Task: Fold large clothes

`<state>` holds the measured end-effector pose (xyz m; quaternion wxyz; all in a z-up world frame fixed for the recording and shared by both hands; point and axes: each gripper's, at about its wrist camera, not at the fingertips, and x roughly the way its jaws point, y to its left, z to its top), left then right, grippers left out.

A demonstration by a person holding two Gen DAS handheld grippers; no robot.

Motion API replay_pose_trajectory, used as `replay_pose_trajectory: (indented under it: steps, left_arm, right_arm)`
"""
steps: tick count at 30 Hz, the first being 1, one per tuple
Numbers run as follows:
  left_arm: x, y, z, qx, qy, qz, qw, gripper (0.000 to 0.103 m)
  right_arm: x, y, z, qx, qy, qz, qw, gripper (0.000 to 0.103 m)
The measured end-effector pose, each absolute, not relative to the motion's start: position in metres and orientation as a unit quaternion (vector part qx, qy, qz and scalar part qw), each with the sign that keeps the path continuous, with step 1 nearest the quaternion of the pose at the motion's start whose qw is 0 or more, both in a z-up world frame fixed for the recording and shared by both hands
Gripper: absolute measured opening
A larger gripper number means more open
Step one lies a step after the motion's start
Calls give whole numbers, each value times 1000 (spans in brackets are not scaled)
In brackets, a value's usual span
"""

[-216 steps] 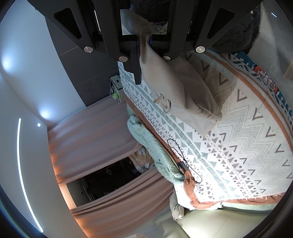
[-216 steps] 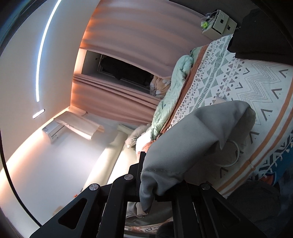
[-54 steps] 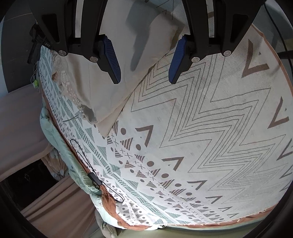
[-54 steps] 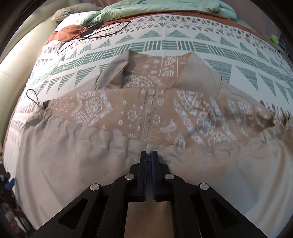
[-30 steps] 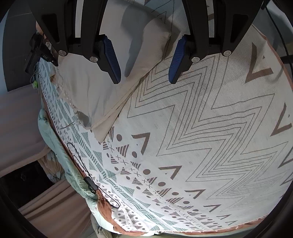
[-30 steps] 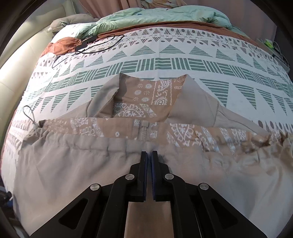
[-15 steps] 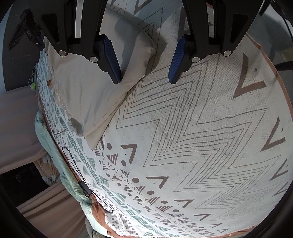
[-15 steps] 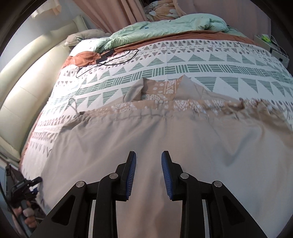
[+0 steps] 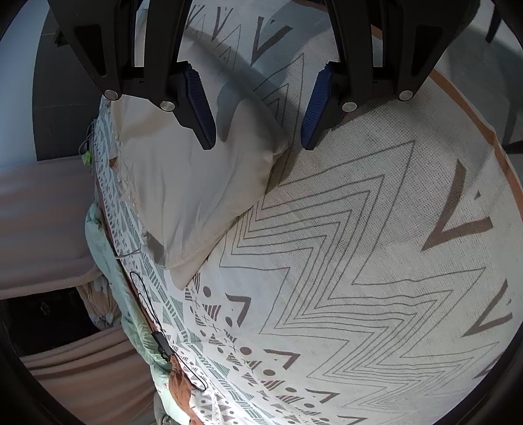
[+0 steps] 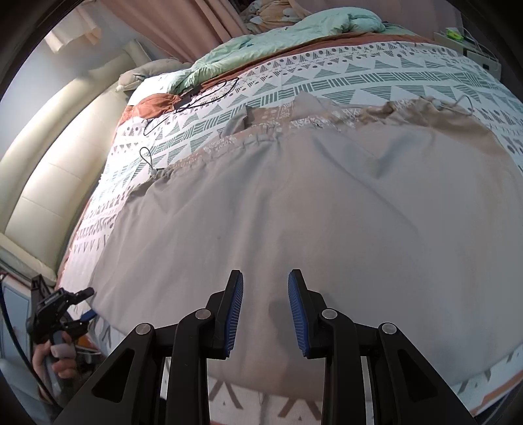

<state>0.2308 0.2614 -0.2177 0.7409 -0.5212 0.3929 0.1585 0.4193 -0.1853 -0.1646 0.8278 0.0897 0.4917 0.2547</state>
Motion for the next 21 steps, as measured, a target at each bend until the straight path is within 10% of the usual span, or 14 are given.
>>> replay_pose_trajectory:
  steps: [14,21]
  left_arm:
    - [258,240,-224,-527,395,150,737,55]
    - [256,238,-221,-531,381,164,739,17]
  right_arm:
    - [362,-178,-170,96,490,297,813,30]
    - [357,-160,-203,49,512,280,810,29]
